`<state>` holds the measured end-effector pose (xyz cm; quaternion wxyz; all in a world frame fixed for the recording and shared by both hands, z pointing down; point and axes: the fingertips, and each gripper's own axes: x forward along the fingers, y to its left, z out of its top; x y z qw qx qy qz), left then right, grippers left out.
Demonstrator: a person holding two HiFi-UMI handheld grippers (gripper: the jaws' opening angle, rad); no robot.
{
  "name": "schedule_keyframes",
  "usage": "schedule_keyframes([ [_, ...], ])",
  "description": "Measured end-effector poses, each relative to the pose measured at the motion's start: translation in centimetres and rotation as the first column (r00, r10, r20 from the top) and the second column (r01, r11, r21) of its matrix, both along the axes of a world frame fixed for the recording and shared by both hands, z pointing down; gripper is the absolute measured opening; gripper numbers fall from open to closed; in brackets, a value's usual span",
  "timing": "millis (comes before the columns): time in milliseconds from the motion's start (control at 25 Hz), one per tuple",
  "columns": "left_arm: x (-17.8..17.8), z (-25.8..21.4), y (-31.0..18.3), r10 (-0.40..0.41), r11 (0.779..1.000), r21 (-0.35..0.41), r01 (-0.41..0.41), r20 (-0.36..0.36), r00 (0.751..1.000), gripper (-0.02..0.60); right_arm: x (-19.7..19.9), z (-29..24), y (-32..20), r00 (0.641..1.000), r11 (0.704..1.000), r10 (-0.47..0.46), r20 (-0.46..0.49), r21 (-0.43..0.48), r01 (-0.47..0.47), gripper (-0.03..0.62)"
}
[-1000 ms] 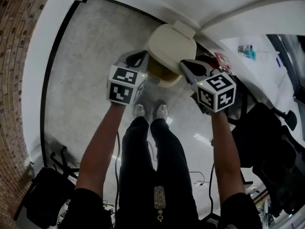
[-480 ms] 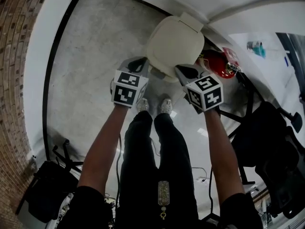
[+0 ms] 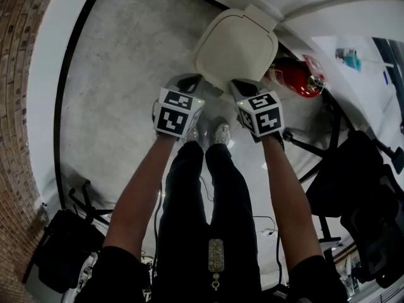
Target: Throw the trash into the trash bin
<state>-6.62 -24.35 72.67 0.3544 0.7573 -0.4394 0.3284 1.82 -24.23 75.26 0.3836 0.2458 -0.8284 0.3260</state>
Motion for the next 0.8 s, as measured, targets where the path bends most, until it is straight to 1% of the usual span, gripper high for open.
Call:
schedule_keyframes([
  [280,0.1,0.3,0.7,0.006,1.0,-0.004,-0.006,-0.019,1.0,0.003,-0.4,0.6,0.3,0.995,0.998,-0.049,-0.087,0.036,0.053,0.002],
  [440,-0.1,0.2,0.9,0.002,1.0,-0.006,-0.003,-0.027,1.0,0.003,-0.5,0.9,0.3,0.993,0.998,-0.054,-0.109,0.037,0.058,0.003],
  [600,-0.3,-0.8,0.9,0.009,1.0,0.013,-0.009,-0.042,0.999,0.003,-0.2,0.5,0.2,0.996,0.999,-0.004,-0.084,0.041,0.008,0.003],
  [680,-0.2,-1.8,0.9,0.018,0.999,0.032,-0.016,-0.054,0.998,0.002,-0.1,-0.4,0.0,0.998,0.997,0.023,-0.06,0.07,-0.018,0.003],
  [800,0.1,-3.4,1.1,0.029,0.998,0.056,-0.025,-0.075,0.997,0.003,-0.5,-3.1,-0.1,0.998,0.99,0.055,0.01,0.128,-0.056,0.003],
])
